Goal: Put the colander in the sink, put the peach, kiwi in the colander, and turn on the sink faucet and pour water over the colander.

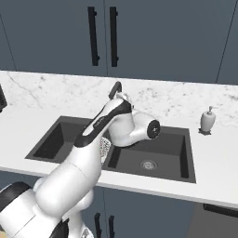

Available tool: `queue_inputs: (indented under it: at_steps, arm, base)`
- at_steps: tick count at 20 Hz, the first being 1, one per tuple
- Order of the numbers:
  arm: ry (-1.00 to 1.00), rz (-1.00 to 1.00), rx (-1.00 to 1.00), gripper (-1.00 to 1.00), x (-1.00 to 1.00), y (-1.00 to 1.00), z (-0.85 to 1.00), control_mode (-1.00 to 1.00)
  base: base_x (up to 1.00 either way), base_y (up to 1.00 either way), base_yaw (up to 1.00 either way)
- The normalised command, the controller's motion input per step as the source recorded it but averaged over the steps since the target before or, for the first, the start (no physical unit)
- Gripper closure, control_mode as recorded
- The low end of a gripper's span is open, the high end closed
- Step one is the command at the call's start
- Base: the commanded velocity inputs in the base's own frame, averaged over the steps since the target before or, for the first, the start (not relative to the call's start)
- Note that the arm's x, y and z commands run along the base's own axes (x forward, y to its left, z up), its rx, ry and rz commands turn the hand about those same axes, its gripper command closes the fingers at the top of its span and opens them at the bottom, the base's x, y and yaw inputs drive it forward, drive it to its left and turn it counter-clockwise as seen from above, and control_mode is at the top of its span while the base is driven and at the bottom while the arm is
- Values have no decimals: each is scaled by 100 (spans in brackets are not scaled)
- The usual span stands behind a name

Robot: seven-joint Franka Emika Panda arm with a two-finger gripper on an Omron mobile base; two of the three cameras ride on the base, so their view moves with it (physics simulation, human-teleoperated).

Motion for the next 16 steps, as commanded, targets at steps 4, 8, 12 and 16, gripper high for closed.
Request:
queue_inputs:
  at_steps: [4,8,12,16]
  arm:
    - [0,14,3,-100,50,4,0,-100]
    - [0,10,0,-100,52,9,0,-100]
    - [-7,7,0,-100,50,16,0,-100]
    - [-14,3,6,-100,44,0,0,-100]
  base:
    - [0,0,0]
    - [0,0,0]
    - [0,0,0]
    - [0,0,0]
